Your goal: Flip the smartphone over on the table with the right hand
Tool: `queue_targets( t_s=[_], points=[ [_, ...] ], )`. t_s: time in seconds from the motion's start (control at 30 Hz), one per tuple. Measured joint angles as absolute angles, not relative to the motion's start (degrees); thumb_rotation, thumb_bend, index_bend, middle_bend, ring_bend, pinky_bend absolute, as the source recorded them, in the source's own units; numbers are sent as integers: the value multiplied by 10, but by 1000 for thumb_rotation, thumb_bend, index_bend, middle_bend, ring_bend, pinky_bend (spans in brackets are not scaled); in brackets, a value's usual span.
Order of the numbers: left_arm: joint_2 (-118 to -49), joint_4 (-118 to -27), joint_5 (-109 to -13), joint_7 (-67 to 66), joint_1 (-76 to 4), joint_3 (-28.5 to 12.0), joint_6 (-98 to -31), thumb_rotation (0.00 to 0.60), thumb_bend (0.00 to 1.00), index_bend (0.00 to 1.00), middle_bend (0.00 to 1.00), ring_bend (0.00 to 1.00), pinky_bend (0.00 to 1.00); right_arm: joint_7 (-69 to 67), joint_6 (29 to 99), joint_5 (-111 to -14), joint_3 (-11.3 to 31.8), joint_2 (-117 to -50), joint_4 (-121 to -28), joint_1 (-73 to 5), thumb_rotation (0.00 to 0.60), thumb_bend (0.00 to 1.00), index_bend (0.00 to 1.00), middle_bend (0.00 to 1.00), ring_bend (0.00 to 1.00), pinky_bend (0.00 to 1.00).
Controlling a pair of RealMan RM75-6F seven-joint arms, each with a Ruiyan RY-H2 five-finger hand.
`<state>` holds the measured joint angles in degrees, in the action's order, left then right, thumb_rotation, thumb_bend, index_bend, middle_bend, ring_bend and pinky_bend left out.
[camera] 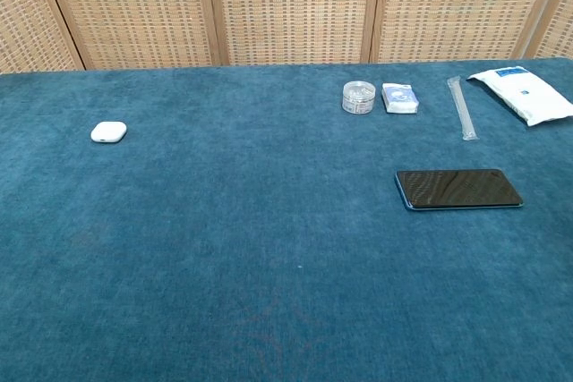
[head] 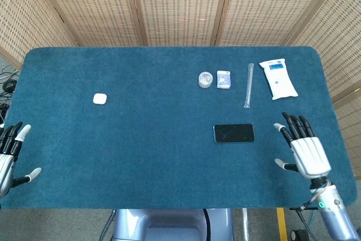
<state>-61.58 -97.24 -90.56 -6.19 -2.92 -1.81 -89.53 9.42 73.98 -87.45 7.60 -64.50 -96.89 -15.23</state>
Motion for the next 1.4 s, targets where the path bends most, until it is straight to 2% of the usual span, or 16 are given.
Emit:
queue_targets(
  t_s=[0.2,0.4,0.8,1.1,1.4],
  points=[
    [-623,-969,-889,-70,-37,-26,-884,600,0,0,0,0,0,142,594,-762,114,-684,-955,-249,600,105,286,0,0,0],
    [-627,-964,-864,-75,-46,-32,-859,600,0,0,0,0,0,228,521,-642,137,-756,-922,-332,600,105,286,0,0,0],
    [-630,-961,-840,-80,-55,-36,-837,600,0,0,0,0,0,363,502,-490,137,-870,-842,-419,600,106,286,0,0,0],
    [-633,-961,-831,-89,-62,-36,-826,600,0,0,0,0,0,404,503,-421,124,-906,-803,-455,600,112,286,0,0,0],
    [-635,-960,-825,-92,-65,-36,-823,600,0,0,0,0,0,400,502,-399,109,-920,-779,-469,600,107,286,0,0,0]
  ],
)
